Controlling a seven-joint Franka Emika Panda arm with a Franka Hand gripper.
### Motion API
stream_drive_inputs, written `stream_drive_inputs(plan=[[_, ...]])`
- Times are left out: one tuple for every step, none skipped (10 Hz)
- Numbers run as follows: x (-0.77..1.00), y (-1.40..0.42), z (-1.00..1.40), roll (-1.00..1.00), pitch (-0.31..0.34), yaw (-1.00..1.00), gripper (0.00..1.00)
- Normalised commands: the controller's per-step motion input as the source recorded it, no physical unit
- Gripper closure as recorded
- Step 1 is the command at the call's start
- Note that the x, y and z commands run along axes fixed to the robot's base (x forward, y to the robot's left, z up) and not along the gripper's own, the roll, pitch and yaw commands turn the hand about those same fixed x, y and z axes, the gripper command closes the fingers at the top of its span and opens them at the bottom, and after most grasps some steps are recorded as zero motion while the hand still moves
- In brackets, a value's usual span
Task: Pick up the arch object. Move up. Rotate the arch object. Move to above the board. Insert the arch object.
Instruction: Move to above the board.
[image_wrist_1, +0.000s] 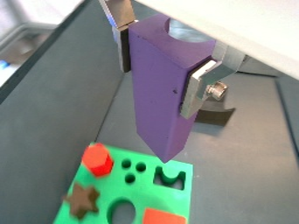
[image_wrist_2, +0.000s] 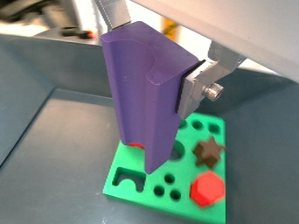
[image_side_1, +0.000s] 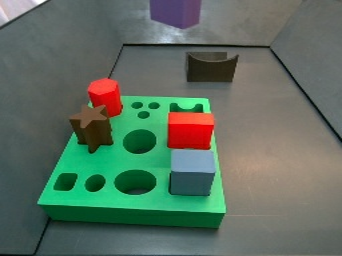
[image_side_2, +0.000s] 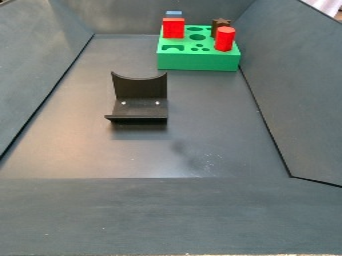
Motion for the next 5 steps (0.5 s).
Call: stream_drive_inputs(plan=[[0.08, -0.12, 0.03, 0.06, 0.074, 1.0, 1.0], [0.05, -0.08, 0.03, 0.07, 0.083, 1.0, 1.0], [0.05, -0.06, 0.03, 0.09, 0.104, 1.0, 1.0], [0.06, -0.05, 0.02, 0.1, 0.118, 1.0, 1.0], [0.06, -0.04, 0.03, 0.13, 0.153, 0.94, 1.0]])
